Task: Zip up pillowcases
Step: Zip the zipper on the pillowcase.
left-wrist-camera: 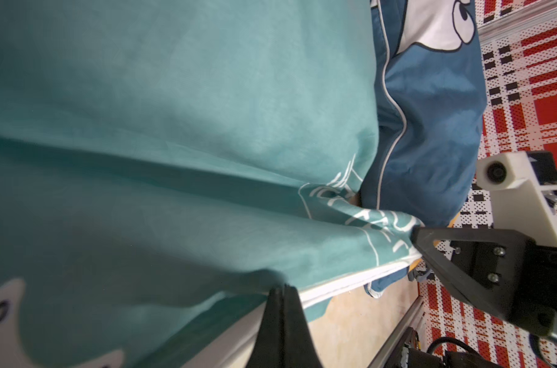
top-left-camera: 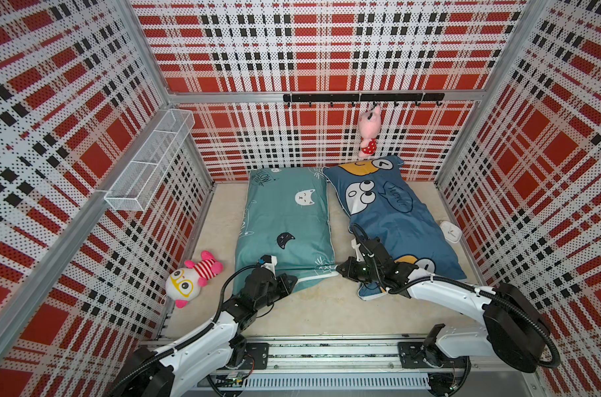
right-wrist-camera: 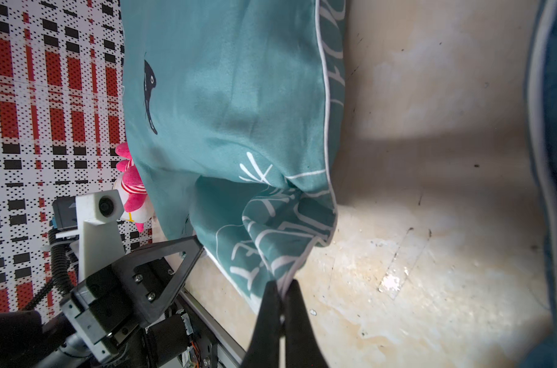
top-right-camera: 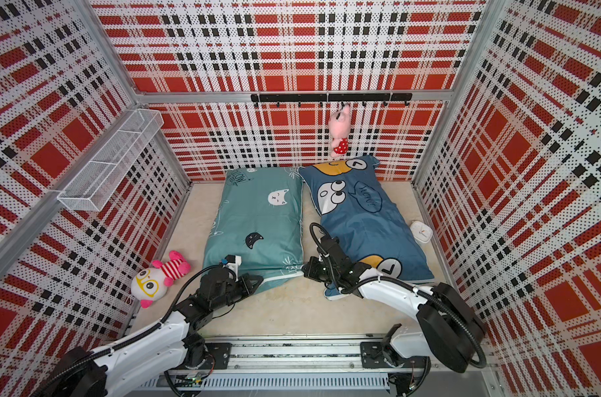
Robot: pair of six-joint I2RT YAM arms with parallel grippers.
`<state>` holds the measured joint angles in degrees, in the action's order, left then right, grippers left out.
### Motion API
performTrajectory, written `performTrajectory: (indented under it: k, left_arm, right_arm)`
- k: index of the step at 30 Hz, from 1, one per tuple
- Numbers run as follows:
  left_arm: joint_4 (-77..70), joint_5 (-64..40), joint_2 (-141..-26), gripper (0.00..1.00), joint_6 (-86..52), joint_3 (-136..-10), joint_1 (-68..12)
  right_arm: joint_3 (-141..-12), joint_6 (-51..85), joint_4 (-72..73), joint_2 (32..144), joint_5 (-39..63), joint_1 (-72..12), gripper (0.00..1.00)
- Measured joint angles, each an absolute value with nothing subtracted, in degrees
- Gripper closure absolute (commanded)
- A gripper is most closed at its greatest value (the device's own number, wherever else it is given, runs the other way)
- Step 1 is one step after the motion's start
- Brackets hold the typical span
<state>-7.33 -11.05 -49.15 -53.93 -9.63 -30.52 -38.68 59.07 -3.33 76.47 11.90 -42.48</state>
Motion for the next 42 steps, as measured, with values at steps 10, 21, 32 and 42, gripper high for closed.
performTrajectory:
  k: [10, 21, 32, 42]
  left_arm:
    - [0.12, -7.75, -45.06, 1.0, -52.4, -9.63, -27.11]
    - [3.68, -3.92, -39.05, 1.0, -53.56, -9.3, -23.53]
    - [7.07, 0.38, -34.11, 1.0, -55.7, -8.43, -22.41]
    - [7.84, 1.8, -34.04, 1.0, -56.21, -8.43, -22.41]
  right_arm:
    - [-40.69, 55.68, -6.52, 76.44, 11.99, -39.38, 1.0]
    - [-44.45, 52.03, -8.95, 76.16, 11.62, -36.4, 1.0]
    - [-51.81, 48.21, -9.3, 77.21, 10.61, -31.77, 1.0]
    - [-63.53, 42.83, -10.9, 83.05, 10.28, -27.75, 1.0]
